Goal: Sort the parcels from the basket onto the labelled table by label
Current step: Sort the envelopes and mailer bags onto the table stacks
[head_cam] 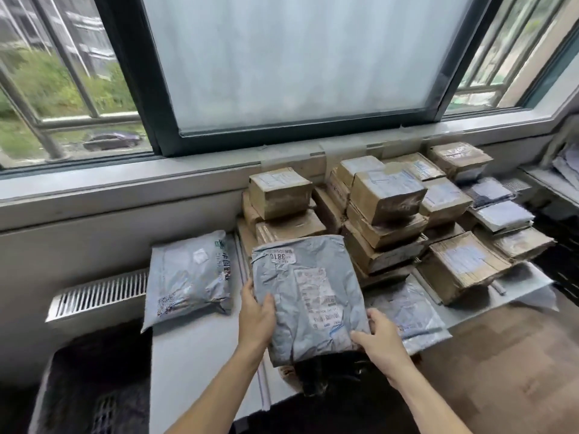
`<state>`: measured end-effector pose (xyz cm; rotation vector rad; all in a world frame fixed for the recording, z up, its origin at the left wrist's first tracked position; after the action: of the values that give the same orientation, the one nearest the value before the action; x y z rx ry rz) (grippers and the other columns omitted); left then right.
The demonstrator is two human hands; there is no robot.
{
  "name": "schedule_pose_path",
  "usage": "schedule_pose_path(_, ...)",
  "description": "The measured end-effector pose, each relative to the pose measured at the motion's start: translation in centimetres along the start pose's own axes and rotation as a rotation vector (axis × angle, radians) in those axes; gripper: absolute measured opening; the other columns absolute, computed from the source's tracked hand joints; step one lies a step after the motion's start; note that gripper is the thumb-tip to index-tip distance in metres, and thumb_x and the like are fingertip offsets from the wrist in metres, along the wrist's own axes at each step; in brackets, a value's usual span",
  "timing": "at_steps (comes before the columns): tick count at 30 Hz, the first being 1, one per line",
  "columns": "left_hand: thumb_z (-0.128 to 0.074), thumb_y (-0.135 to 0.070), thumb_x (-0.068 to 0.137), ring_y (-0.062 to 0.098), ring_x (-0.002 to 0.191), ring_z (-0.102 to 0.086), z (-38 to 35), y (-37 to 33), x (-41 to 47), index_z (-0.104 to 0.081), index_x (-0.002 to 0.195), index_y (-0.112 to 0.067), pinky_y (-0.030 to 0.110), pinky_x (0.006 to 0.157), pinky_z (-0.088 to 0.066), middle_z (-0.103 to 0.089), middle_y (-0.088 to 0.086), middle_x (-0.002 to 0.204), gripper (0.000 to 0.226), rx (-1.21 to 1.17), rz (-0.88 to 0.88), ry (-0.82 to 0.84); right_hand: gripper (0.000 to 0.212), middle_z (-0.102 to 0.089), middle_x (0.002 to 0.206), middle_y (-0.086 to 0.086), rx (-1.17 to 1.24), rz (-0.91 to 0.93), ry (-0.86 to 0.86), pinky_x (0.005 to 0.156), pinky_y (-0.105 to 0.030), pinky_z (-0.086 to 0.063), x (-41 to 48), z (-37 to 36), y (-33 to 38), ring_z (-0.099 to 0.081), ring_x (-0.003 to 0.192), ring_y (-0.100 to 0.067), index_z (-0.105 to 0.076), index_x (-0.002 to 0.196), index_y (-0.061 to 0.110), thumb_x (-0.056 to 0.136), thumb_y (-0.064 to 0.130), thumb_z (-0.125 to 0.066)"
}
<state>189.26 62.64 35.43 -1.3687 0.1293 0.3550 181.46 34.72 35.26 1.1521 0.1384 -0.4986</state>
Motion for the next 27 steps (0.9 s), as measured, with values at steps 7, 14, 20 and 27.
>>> schedule_pose_path(7,-0.054,-0.015,0.104,0.031,0.126,-0.057,-0.5,0.5,-0.9,-0.023,0.162,-0.033,0.028,0.089,-0.040,-0.050,0.005,0.152,0.068,0.279,0.009,-0.168,0.032,-0.069,0.106,-0.005,-0.220,0.046,0.236,0.084,-0.031,-0.053,3.3,-1.4,-1.7,-0.066,0.101,-0.022,-0.058,0.112,0.011,0.082,0.004,-0.067)
schedule_pose_path(14,-0.051,-0.027,0.106,0.034,0.125,-0.048,-1.4,2.7,0.5,-0.031,0.159,-0.040,0.036,0.103,-0.038,-0.046,0.009,0.119,0.058,0.551,0.100,-0.098,0.023,-0.068,0.103,0.002,-0.245,0.065,0.361,0.071,-0.014,-0.047,4.0,-1.9,-1.9,-0.065,0.097,-0.013,-0.057,0.108,0.015,0.089,0.006,-0.065)
schedule_pose_path(20,-0.056,-0.029,0.104,0.032,0.128,-0.053,-1.3,3.4,1.4,-0.033,0.156,-0.046,0.044,0.112,-0.043,-0.049,0.012,0.137,0.060,0.456,0.114,-0.020,0.020,-0.068,0.098,0.006,-0.279,0.073,0.361,0.086,-0.035,-0.055,4.5,-1.7,-1.6,-0.066,0.091,-0.012,-0.054,0.100,0.019,0.088,0.009,-0.065)
schedule_pose_path(27,-0.060,-0.022,0.103,0.009,0.133,-0.039,0.0,1.5,0.5,-0.033,0.159,-0.038,0.024,0.110,-0.030,-0.042,-0.002,0.145,0.064,0.352,0.005,0.009,0.067,-0.057,0.137,0.003,-0.336,0.061,0.269,0.098,-0.042,-0.051,4.1,-1.0,0.7,-0.058,0.120,-0.021,-0.039,0.142,0.032,0.083,0.018,-0.067)
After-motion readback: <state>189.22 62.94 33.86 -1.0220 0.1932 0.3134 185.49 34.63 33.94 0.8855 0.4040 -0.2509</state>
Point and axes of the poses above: each hand's wrist, its own x-axis towards the middle knuckle, its own z-axis out of the back of the hand, y = z × x, the point moved 10 cm from there along x, towards the middle knuckle
